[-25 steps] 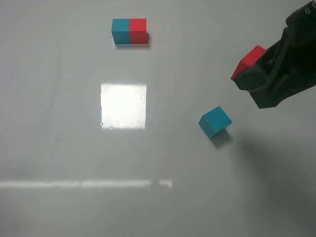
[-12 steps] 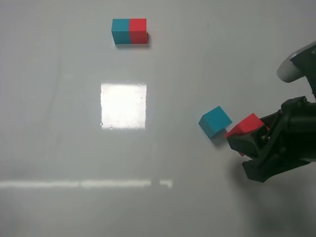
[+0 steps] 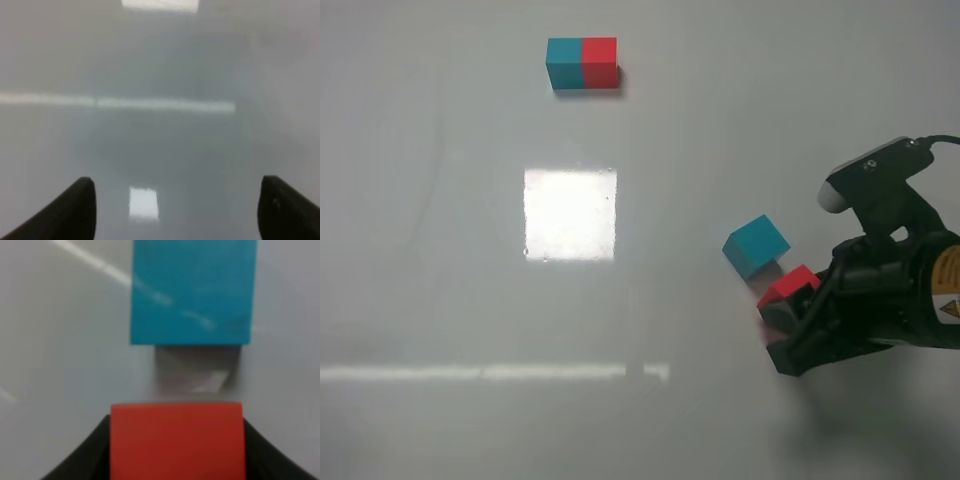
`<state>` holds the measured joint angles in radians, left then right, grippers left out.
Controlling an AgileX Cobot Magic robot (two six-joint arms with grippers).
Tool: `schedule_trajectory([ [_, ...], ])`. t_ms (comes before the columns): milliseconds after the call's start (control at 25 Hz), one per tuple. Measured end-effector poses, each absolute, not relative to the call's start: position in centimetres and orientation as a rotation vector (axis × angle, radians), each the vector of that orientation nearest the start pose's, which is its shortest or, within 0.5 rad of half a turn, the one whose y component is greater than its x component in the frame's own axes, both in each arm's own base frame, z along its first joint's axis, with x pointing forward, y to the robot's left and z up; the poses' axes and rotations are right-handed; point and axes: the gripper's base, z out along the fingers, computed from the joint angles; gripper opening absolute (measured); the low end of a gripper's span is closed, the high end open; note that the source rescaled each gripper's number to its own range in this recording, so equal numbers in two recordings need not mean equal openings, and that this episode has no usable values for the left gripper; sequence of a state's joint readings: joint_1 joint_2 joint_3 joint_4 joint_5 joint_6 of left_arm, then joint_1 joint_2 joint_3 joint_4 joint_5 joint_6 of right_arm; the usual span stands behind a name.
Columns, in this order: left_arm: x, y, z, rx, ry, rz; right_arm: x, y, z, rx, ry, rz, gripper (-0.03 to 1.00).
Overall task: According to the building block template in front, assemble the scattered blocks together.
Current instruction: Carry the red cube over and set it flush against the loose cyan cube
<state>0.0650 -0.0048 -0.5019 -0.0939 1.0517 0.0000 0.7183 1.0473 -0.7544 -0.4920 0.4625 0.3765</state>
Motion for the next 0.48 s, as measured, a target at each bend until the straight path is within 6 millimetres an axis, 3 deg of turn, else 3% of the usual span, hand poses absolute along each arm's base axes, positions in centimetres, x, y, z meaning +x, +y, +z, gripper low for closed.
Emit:
schedule_trajectory([
  [480,-0.52,-0.78,27.88,-0.068,2.025,-0.075,18.11,12.67,30.93,-0.701,1.995,0.166,0.01],
])
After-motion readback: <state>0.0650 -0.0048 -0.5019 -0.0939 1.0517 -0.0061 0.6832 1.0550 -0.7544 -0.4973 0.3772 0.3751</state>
